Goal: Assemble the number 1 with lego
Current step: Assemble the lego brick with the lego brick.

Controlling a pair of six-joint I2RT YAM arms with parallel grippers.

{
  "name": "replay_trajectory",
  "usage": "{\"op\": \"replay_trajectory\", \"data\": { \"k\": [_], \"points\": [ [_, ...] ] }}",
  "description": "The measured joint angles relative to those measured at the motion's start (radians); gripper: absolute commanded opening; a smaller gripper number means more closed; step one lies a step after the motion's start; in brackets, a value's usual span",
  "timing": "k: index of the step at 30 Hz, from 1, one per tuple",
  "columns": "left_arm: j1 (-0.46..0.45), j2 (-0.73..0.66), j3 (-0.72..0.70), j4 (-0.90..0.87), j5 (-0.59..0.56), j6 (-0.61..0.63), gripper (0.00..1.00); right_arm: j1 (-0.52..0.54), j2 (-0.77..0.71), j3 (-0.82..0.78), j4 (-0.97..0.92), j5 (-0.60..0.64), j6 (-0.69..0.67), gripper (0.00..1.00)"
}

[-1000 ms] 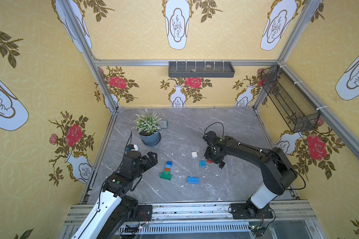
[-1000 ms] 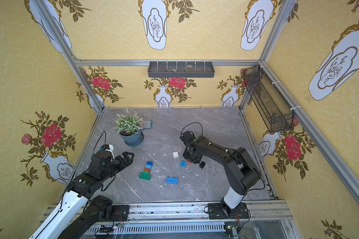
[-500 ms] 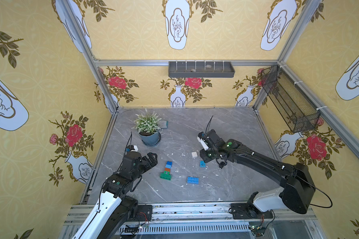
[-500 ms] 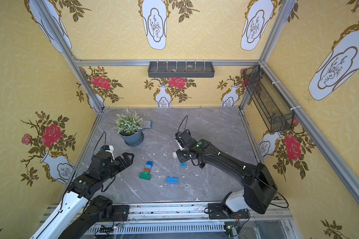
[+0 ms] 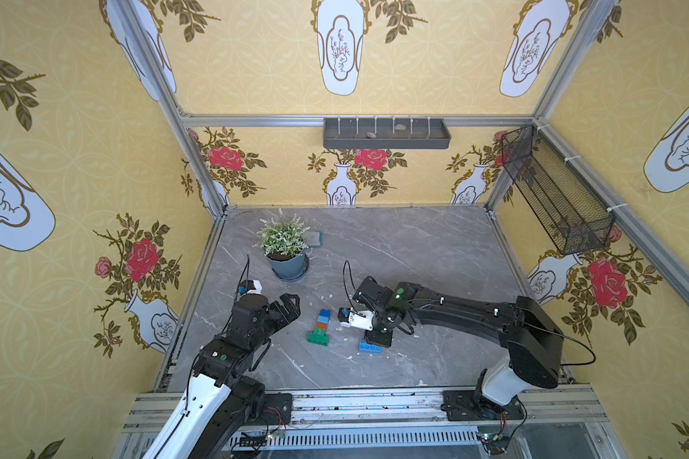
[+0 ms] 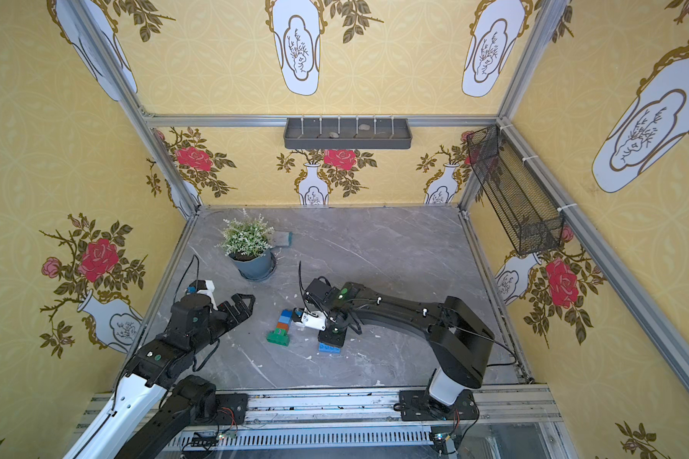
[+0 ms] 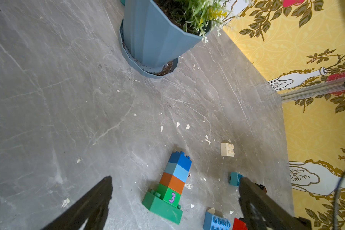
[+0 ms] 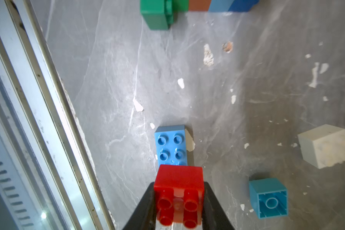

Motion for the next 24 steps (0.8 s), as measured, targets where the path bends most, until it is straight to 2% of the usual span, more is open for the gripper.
{"op": "replay_trajectory", "data": {
  "k": [13,24],
  "points": [
    [0.0,-0.001,0.0,-0.002,0.0,-0.012,1.0,0.053,0.134,0.095,-0.103,0.068,0.003,0.02],
    [0.0,0.003,0.0,-0.002,0.0,-0.022,0.99,0.053,0.15,0.099,-0.105,0.098,0.008,0.01]
  ]
}}
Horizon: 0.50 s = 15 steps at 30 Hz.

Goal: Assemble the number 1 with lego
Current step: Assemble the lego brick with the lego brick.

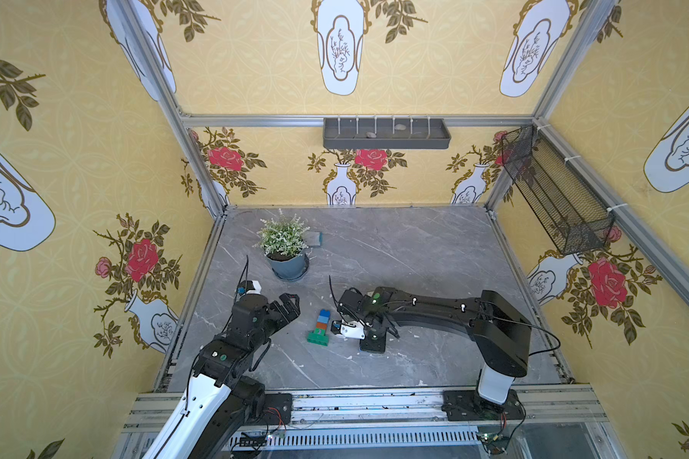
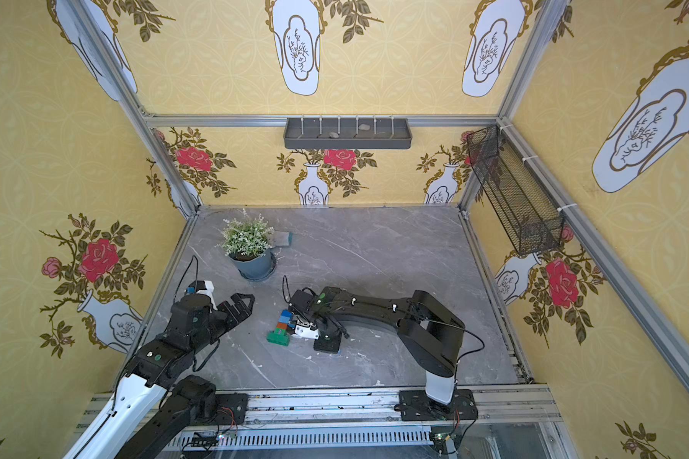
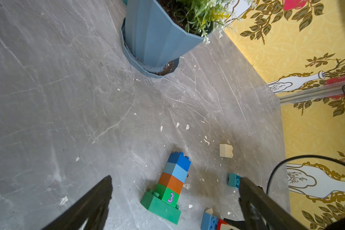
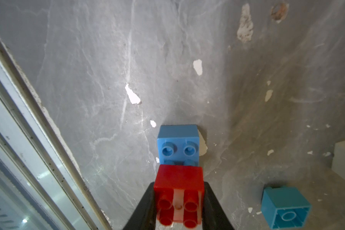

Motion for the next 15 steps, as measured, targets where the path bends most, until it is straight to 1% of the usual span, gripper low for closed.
{"op": "replay_trajectory", "data": {
  "k": [15],
  "points": [
    [0.0,-0.002,0.0,0.0,0.0,0.0,0.99,0.0,0.019,-0.008,0.003,0.0,0.0,0.0]
  ]
}}
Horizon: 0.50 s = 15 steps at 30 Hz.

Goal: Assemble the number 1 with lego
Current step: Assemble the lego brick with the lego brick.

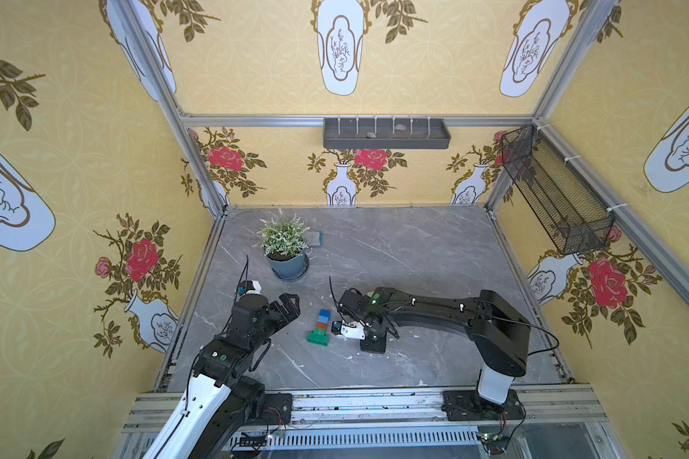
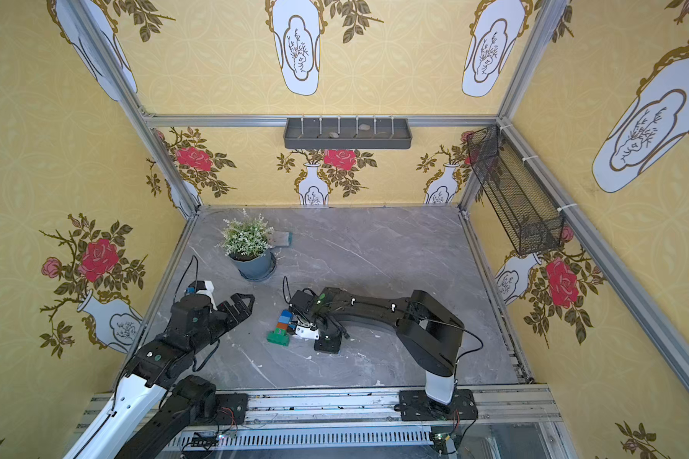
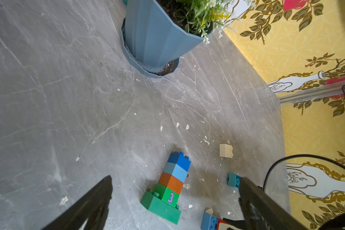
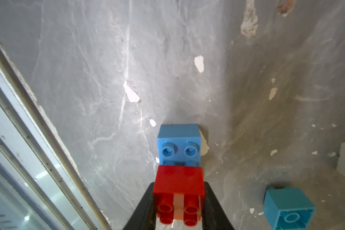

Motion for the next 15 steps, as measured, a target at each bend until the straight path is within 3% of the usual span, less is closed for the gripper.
{"op": "replay_trajectory", "data": {
  "k": [15],
  "points": [
    [0.0,0.0,0.0,0.0,-0.004,0.0,0.99,0.0,0.029,0.024,-0.026,-0.001,-0.001,0.0]
  ]
}}
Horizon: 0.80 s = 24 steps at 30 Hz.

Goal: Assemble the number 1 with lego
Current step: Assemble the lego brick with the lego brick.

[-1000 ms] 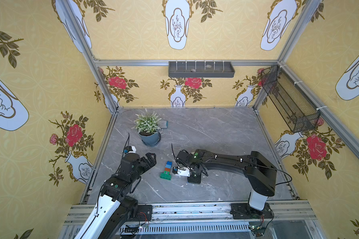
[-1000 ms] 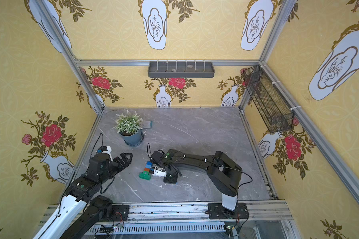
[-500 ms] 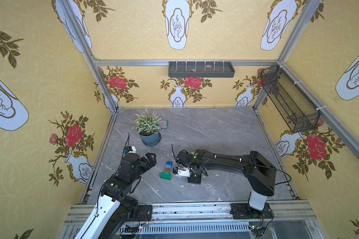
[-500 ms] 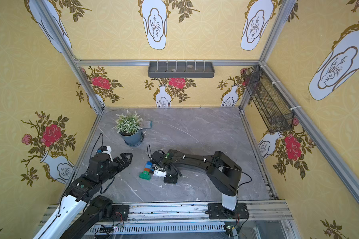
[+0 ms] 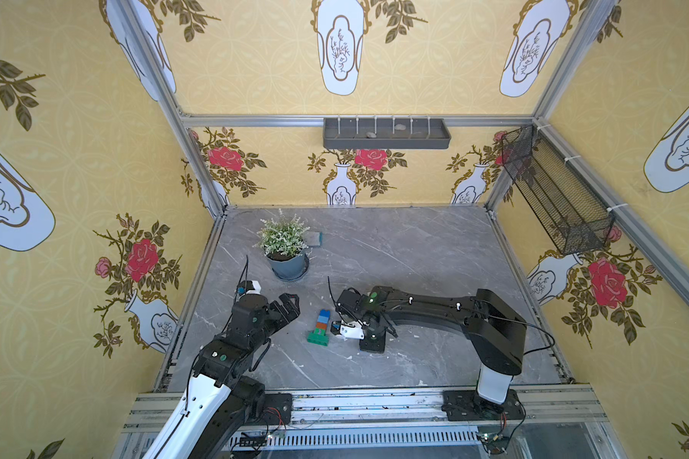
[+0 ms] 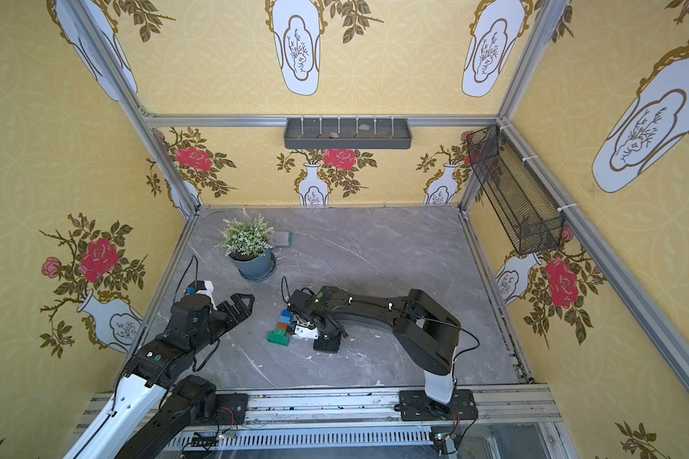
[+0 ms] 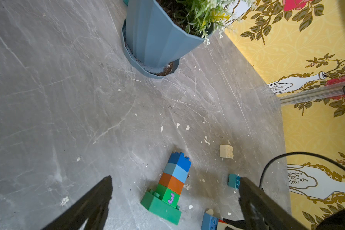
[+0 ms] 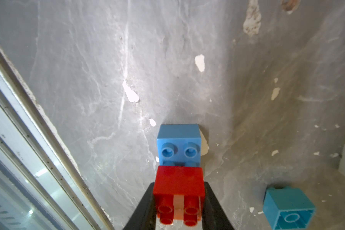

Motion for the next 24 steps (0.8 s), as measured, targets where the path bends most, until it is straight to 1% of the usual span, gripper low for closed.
{"op": "replay_trajectory", "data": {
  "k": [1,2,4,7,10,18,24],
  "points": [
    [0.0,-0.002,0.0,0.0,0.0,0.0,1.0,0.0,0.001,0.0,0.0,0.0,0.0,0.01],
    [0.0,-0.003,0.0,0.0,0.0,0.0,1.0,0.001,0.002,0.001,-0.001,0.0,0.0,0.03],
    [0.0,-0.006,0.0,0.0,-0.003,0.0,1.0,0.001,0.0,0.002,-0.001,0.0,0.0,0.15],
    [0.0,-0.006,0.0,-0.001,-0.003,0.0,0.99,0.002,-0.013,0.001,0.004,0.001,0.0,0.3],
    [0.0,-0.005,0.0,0.0,-0.003,0.0,0.99,0.002,-0.027,-0.006,0.016,0.001,0.003,0.4],
    [0.0,-0.002,0.0,0.0,-0.003,0.001,1.0,0.0,-0.056,-0.02,0.076,0.01,0.024,0.57],
    [0.0,0.0,0.002,-0.001,-0.003,0.008,0.99,0.001,-0.098,-0.027,0.086,0.008,0.032,0.6]
  ]
}}
